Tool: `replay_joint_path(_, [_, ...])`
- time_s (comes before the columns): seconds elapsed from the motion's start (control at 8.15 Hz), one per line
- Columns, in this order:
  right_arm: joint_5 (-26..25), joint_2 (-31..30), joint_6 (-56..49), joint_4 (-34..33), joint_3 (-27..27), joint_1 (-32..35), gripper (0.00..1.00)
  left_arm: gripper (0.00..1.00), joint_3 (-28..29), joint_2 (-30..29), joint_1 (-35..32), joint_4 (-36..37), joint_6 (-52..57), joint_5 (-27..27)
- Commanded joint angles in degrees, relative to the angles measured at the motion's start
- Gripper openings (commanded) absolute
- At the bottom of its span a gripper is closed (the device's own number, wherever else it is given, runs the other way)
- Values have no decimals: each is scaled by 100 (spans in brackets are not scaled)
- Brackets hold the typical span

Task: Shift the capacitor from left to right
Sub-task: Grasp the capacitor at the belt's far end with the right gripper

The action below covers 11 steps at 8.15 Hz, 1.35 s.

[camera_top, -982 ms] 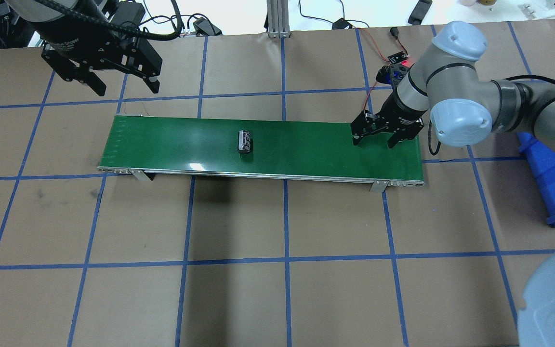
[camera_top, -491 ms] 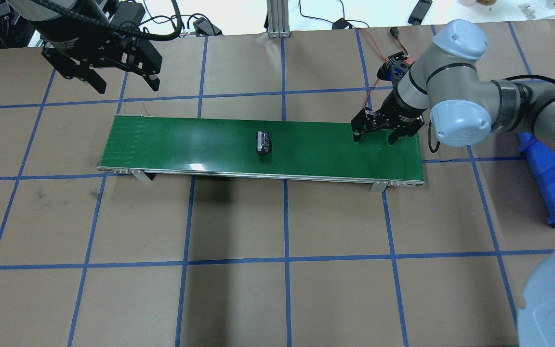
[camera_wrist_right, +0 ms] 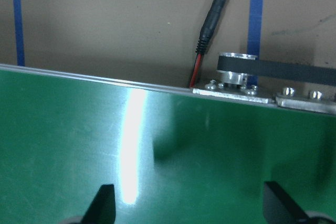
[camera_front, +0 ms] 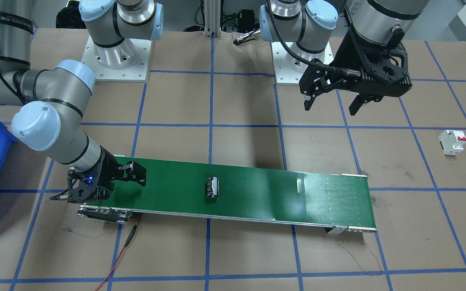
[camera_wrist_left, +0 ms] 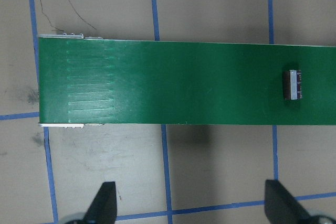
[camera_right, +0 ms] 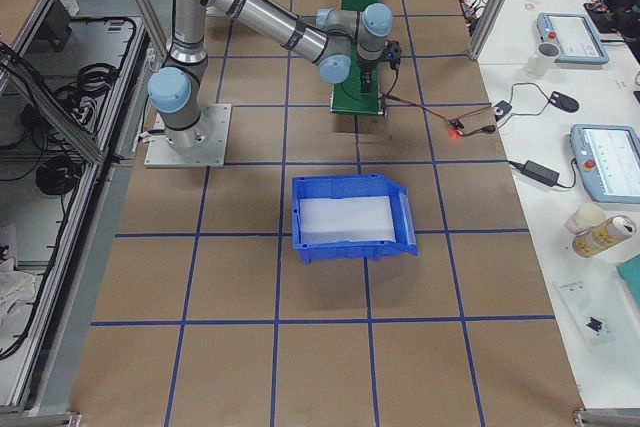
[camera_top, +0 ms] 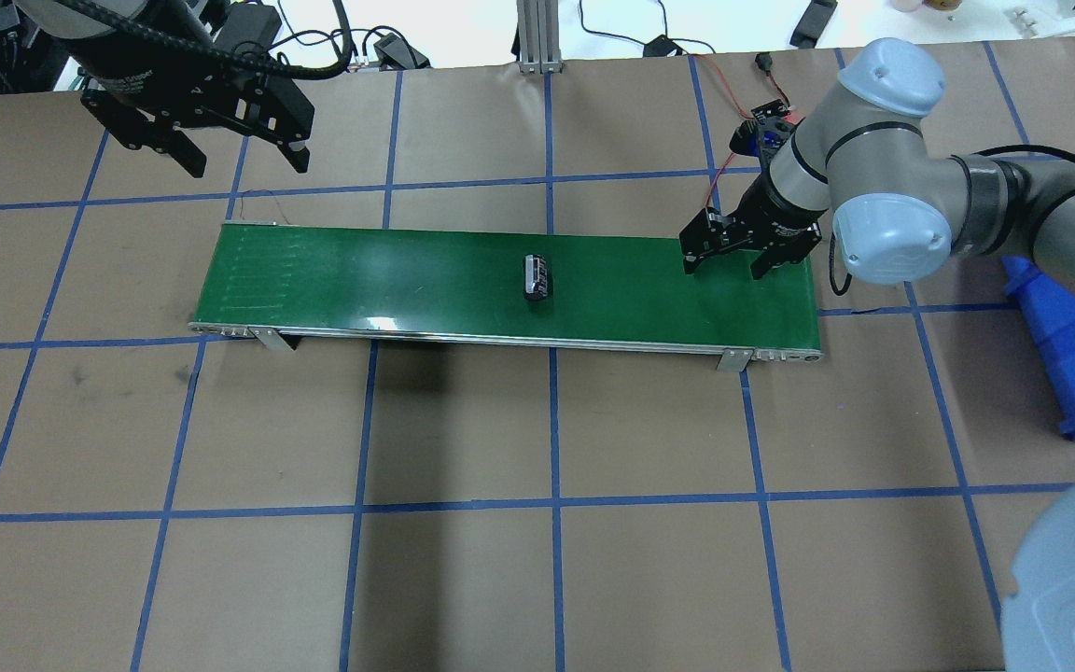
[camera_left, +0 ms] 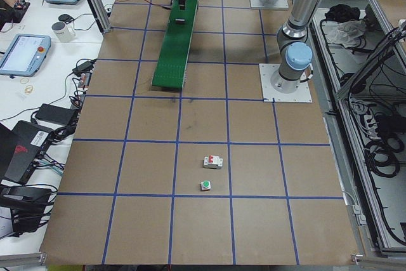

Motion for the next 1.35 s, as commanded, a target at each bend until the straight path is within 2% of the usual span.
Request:
replay_joint_path(0.0, [18,0,66,-11,9,1,100,100,-10,-9,0,5,-11,-12])
replay_joint_path(0.98, [62,-18,497,-90,17,80,100,100,-10,-70,0,14,-11,-12])
replay_joint_path(1.23, [202,-9,671,-90,26,185,100,100,-18,-70,0,14,-3,-12])
